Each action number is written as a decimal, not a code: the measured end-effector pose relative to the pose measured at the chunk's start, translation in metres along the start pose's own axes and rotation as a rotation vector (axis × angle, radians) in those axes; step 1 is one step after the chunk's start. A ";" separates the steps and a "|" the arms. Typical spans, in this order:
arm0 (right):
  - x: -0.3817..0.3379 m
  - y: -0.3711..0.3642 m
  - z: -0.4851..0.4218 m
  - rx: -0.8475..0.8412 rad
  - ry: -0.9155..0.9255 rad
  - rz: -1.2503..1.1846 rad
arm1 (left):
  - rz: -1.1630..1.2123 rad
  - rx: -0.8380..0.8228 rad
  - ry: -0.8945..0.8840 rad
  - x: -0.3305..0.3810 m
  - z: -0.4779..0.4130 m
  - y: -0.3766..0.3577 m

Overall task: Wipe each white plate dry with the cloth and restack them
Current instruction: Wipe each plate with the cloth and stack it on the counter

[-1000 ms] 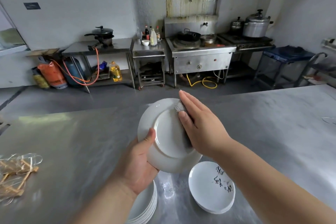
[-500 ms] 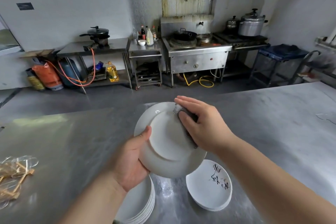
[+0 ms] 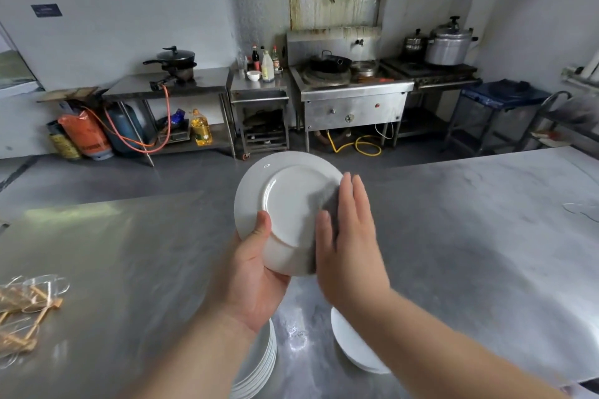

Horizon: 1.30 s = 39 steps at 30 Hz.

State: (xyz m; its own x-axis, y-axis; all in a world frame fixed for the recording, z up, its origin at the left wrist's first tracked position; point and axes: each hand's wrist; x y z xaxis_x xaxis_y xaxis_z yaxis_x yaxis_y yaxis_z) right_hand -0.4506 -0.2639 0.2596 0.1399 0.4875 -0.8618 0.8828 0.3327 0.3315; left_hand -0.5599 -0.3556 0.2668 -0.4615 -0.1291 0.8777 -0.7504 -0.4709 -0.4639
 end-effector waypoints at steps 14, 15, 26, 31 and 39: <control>0.015 0.018 0.005 -0.101 0.035 0.039 | -0.008 -0.013 0.076 -0.010 -0.001 0.006; 0.016 0.007 0.028 -0.085 -0.001 0.039 | -0.007 0.008 0.082 -0.014 -0.001 0.005; 0.020 0.023 -0.007 -0.059 -0.086 0.030 | 0.079 0.026 0.063 -0.017 -0.007 -0.014; 0.053 0.011 0.056 -0.077 -0.151 -0.089 | 0.069 0.005 0.162 -0.044 -0.010 -0.018; 0.106 0.117 -0.012 -0.259 -0.467 0.223 | 0.001 0.046 0.313 -0.094 -0.023 -0.022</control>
State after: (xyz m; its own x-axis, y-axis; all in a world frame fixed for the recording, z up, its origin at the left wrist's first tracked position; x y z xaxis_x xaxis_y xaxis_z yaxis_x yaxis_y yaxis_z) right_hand -0.3376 -0.1637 0.2112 0.5450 0.1803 -0.8188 0.6789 0.4782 0.5572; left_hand -0.5115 -0.3131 0.1917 -0.5909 0.1424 0.7941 -0.7311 -0.5106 -0.4525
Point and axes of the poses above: each hand's wrist, its own z-axis away from the middle knuckle, its own y-axis out of the back of the hand, x = y × z, and after that the axes turned 13 degrees about -z, right-handed
